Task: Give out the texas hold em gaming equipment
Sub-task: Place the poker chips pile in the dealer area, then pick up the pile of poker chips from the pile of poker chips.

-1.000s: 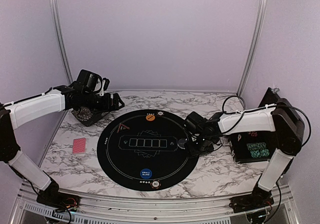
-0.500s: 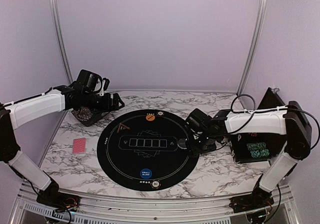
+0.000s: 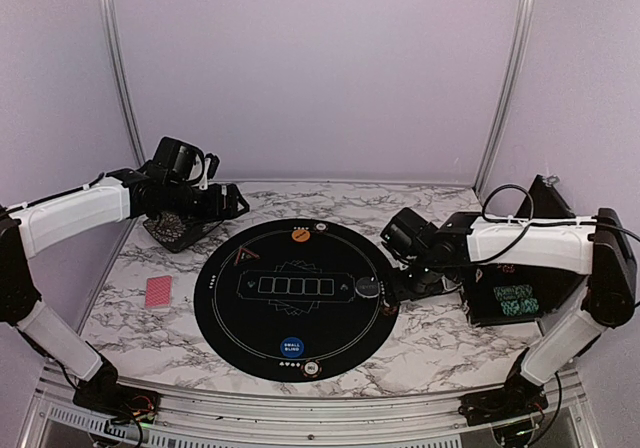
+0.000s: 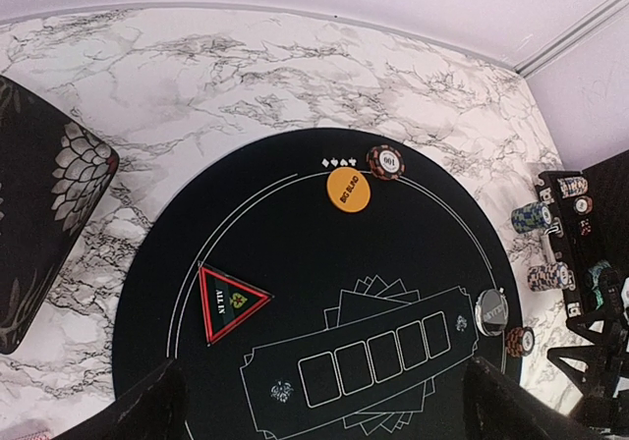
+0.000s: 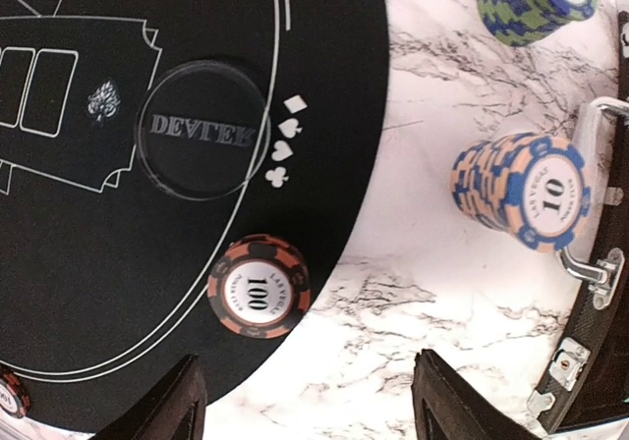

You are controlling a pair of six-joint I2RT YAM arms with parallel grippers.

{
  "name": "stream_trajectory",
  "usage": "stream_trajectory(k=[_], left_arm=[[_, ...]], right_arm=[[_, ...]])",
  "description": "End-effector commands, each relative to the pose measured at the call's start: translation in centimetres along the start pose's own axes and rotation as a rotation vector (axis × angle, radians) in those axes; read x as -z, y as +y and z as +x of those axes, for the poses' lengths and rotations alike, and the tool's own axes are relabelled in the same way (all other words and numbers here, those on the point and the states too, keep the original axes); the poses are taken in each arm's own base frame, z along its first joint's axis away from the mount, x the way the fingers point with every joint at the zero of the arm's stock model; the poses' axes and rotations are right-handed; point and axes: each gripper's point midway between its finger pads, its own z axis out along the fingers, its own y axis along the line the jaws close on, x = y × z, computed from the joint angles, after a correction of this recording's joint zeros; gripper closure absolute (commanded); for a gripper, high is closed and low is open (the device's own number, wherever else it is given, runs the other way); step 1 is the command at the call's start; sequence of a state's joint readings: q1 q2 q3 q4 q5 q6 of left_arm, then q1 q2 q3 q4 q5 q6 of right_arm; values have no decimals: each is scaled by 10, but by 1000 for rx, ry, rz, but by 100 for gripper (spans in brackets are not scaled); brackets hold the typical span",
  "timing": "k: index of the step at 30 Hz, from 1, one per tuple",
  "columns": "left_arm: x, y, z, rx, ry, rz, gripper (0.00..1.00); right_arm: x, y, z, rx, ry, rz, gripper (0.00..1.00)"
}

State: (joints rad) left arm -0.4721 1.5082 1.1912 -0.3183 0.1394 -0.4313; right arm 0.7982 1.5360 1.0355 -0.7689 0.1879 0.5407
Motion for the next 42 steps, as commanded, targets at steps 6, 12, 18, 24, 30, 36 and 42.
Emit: stream_trajectory(k=[6, 12, 18, 24, 30, 36, 42], left_arm=[[0, -4, -18, 8, -22, -6, 1], [-3, -5, -21, 19, -23, -7, 1], [-4, -7, -24, 23, -27, -3, 1], [-3, -5, -22, 21, -25, -12, 1], [-1, -4, -21, 21, -27, -15, 1], [0, -4, -21, 18, -27, -17, 1], [0, -4, -20, 18, -27, -18, 1]], right_arm=[[22, -45, -40, -56, -110, 52, 32], [16, -70, -53, -71, -123, 79, 32], [1, -83, -63, -84, -121, 81, 32], [-10, -83, -69, -69, -115, 78, 32], [-19, -88, -73, -77, -110, 84, 35], [-27, -88, -74, -71, -97, 91, 39], [-30, -92, -70, -73, -86, 112, 41]])
